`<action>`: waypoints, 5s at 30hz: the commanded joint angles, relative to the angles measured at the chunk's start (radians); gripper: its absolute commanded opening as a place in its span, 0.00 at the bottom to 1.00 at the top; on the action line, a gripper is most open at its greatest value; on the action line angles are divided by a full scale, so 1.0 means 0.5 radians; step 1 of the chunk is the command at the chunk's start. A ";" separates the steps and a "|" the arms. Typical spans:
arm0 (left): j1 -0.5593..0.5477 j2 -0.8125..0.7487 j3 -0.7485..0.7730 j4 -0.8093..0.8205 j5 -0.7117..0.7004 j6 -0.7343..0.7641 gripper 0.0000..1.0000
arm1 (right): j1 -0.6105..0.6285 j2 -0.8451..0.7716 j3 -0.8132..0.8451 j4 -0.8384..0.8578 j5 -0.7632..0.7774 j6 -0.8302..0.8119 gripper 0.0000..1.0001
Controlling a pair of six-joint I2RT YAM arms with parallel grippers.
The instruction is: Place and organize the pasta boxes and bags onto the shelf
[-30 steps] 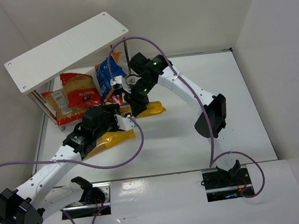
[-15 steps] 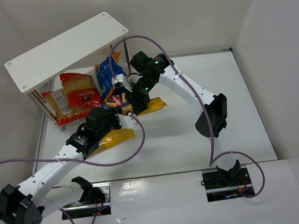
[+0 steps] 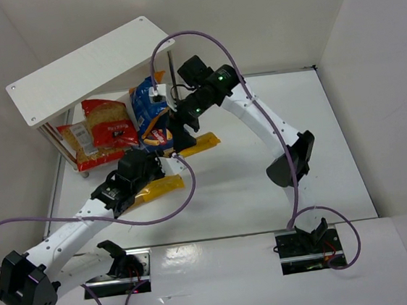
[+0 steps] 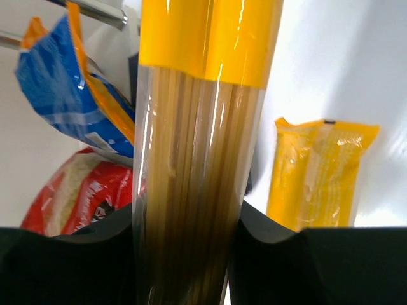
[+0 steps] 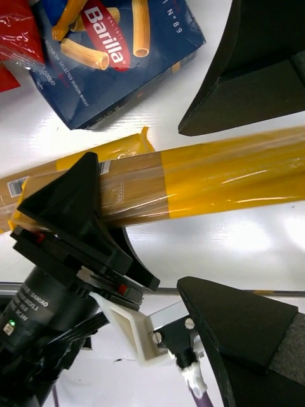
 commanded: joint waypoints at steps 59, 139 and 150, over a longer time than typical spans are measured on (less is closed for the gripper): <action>0.342 -0.651 0.579 -0.287 0.046 -0.830 0.64 | -1.315 -1.603 -2.406 1.053 0.353 0.266 1.00; 0.799 1.260 0.711 -0.873 -0.363 -1.820 0.95 | -1.161 -1.701 -2.602 1.354 0.120 0.290 1.00; 0.799 1.328 0.769 -0.910 -0.212 -1.722 0.01 | -1.161 -1.720 -2.624 1.354 0.120 0.272 1.00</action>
